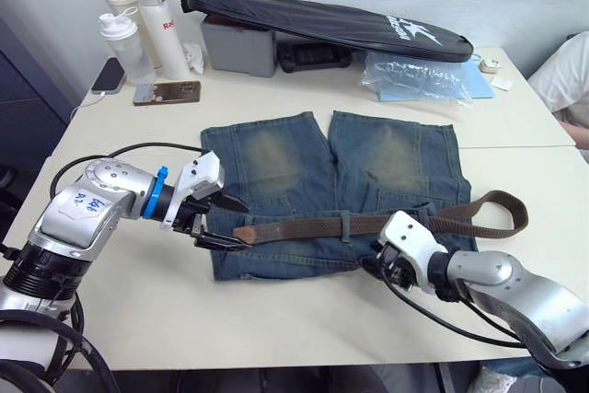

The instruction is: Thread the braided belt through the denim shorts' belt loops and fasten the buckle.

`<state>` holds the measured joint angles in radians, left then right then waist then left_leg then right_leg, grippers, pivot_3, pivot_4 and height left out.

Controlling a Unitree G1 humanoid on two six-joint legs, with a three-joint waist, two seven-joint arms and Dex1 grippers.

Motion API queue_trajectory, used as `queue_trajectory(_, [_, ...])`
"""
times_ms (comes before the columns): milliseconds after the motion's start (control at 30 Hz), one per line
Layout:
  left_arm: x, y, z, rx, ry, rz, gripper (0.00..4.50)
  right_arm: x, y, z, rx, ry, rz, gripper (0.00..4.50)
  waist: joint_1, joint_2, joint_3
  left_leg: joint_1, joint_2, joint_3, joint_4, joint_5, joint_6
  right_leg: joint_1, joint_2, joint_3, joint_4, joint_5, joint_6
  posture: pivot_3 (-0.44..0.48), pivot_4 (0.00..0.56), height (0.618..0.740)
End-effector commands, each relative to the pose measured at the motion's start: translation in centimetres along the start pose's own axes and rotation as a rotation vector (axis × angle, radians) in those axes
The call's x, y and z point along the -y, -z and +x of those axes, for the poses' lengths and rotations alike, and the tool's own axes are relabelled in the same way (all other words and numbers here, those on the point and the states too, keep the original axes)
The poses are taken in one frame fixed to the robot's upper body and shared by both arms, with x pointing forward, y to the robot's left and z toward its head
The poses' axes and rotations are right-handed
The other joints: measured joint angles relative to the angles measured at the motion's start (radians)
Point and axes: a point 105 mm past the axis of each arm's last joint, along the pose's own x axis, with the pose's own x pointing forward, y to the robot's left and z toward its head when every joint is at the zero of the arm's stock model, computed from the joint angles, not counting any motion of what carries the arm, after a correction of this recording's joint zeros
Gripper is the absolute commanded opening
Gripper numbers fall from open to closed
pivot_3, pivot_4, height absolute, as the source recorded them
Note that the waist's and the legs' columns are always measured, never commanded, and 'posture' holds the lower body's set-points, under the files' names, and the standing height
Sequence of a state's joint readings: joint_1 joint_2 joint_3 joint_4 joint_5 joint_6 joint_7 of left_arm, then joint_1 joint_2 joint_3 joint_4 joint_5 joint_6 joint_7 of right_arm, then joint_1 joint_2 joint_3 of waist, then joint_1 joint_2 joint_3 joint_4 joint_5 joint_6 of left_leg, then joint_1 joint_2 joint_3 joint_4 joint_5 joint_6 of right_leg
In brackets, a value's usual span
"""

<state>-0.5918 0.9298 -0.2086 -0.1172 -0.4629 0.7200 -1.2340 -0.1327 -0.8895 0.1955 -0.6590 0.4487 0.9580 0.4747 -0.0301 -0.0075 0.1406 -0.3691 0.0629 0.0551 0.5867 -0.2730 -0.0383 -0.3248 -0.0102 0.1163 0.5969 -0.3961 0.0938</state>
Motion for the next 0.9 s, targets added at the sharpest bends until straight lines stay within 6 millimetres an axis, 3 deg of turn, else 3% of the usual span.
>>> queue_trajectory(33, [-0.3, -0.4, 0.0, 0.004, -0.038, 0.040, 4.50, 1.9, 1.6, -0.9, -0.066, 0.070, -0.076, 1.21, 0.002, 0.001, 0.000, 0.000, -0.001, 0.000, 0.000, -0.001, 0.001, 0.000, 0.000, 0.000, 0.000, 0.000, 0.000, 0.000, 0.150, 0.740])
queue_trajectory(100, [-0.7, -0.3, 0.3, 0.003, -0.063, 0.037, 4.50, 3.0, 2.2, -1.5, -0.085, 0.093, -0.092, 0.20, 0.003, 0.000, 0.000, 0.000, -0.001, 0.000, 0.002, -0.002, 0.003, 0.001, 0.000, -0.001, 0.000, 0.000, 0.000, 0.000, 0.150, 0.740])
queue_trajectory(133, [-0.8, -0.3, 0.4, 0.003, -0.067, 0.038, 4.50, 3.5, 2.5, -1.8, -0.095, 0.105, -0.104, 0.09, 0.003, 0.000, 0.000, 0.000, -0.001, 0.000, 0.003, -0.002, 0.003, 0.002, 0.000, -0.001, 0.000, 0.000, 0.000, 0.000, 0.150, 0.740])
queue_trajectory(333, [-1.0, -0.2, 1.2, 0.006, -0.079, 0.049, 4.50, 6.2, 3.8, -3.0, -0.139, 0.147, -0.135, 0.09, 0.003, 0.001, -0.001, 0.000, -0.001, 0.000, 0.005, -0.002, 0.003, 0.003, 0.000, 0.000, 0.000, 0.001, 0.002, 0.000, 0.150, 0.740])
queue_trajectory(633, [-1.3, -0.5, 2.5, 0.017, -0.078, 0.071, 4.50, 10.6, 5.1, -3.1, -0.169, 0.294, -0.074, 0.09, 0.002, 0.000, -0.001, 0.001, -0.001, 0.001, 0.010, -0.001, 0.002, 0.003, 0.000, 0.001, 0.004, 0.002, 0.003, 0.000, 0.150, 0.740])
queue_trajectory(833, [-1.5, -0.9, 3.8, 0.022, -0.050, 0.094, 4.50, 11.1, 4.1, -1.8, -0.126, 0.319, -0.062, 0.09, 0.000, 0.000, -0.002, 0.002, -0.001, 0.001, 0.012, -0.001, 0.001, 0.004, 0.001, 0.001, 0.006, 0.002, 0.004, 0.000, 0.150, 0.740])
queue_trajectory(900, [-1.5, -1.3, 4.2, 0.029, -0.032, 0.105, 4.50, 10.8, 3.5, -2.2, -0.102, 0.312, -0.068, 0.09, 0.000, -0.001, -0.002, 0.002, -0.001, 0.002, 0.012, -0.001, 0.002, 0.004, 0.001, 0.001, 0.007, 0.002, 0.004, 0.000, 0.150, 0.740])
